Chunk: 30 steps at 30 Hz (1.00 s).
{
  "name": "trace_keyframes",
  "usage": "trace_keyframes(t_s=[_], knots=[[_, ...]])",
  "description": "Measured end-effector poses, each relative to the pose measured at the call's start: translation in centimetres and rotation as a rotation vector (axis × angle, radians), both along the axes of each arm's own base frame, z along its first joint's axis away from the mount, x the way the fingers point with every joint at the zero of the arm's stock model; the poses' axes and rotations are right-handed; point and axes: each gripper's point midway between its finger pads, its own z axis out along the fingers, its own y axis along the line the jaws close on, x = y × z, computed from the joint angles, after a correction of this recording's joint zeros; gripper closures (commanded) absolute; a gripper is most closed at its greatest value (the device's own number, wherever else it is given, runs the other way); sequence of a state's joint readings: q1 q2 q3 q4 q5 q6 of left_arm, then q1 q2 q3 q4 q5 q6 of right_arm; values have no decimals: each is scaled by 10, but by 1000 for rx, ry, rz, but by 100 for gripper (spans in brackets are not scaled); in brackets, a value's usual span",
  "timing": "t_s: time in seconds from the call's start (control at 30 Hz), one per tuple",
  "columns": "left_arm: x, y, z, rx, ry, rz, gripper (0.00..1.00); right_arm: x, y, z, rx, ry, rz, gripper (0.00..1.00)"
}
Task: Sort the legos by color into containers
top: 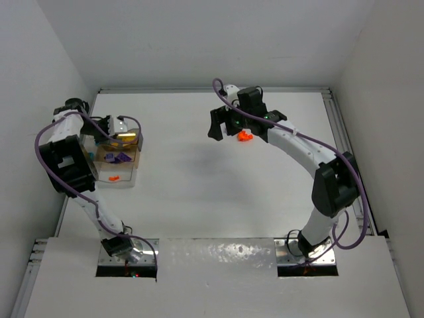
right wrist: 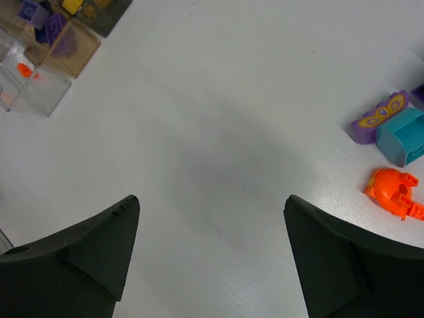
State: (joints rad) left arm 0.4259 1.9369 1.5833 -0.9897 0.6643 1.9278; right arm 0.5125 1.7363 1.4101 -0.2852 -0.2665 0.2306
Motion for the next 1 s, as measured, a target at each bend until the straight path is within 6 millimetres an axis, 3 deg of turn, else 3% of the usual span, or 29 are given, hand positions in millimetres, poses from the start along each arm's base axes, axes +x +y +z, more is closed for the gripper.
trace_keyframes(t_s=[0.1, 0.13, 0.23, 0.27, 0.37, 0.47, 0.5, 0.53, 0.57, 0.67, 0.73, 0.77, 0.83, 0.93, 0.97, 1.0], knots=[[-4, 3, -13, 14, 39, -9, 77, -2, -2, -3, -11, 12, -4, 12], [-5, 4, -16, 20, 45, -12, 61, -2, -3, -3, -14, 14, -5, 12], [-3, 5, -17, 29, 36, -24, 39, -2, -5, -4, -26, 21, -12, 12], [0, 5, -16, 32, 21, -27, 37, -1, -5, -3, -30, 23, -15, 12], [12, 7, -11, 35, -36, -30, 36, 6, -4, 1, -41, 15, -28, 16], [27, 9, -2, 34, -107, -26, 34, 13, -8, 0, -77, 8, -44, 53], [31, 9, 1, 28, -125, -20, 34, 15, -10, -1, -91, 12, -53, 74], [35, 8, 5, 19, -143, -12, 34, 18, -13, -3, -102, 15, -63, 81], [38, 7, 11, 9, -164, -4, 34, 19, -16, -6, -113, 27, -77, 82], [44, 3, 32, -20, -219, 8, 34, 24, -36, -23, -158, 85, -158, 38], [44, -2, 47, -49, -251, 22, 34, 31, -56, -38, -192, 128, -224, 19], [43, -6, 56, -70, -265, 31, 34, 35, -67, -47, -211, 150, -263, 17], [37, -15, 72, -118, -287, 56, 33, 42, -91, -67, -260, 195, -328, 22], [23, -31, 94, -202, -301, 115, 34, 53, -122, -99, -336, 261, -403, 54], [18, -37, 100, -226, -307, 127, 34, 56, -129, -108, -358, 272, -415, 71], [12, -43, 106, -250, -307, 135, 34, 58, -134, -117, -378, 285, -425, 73]])
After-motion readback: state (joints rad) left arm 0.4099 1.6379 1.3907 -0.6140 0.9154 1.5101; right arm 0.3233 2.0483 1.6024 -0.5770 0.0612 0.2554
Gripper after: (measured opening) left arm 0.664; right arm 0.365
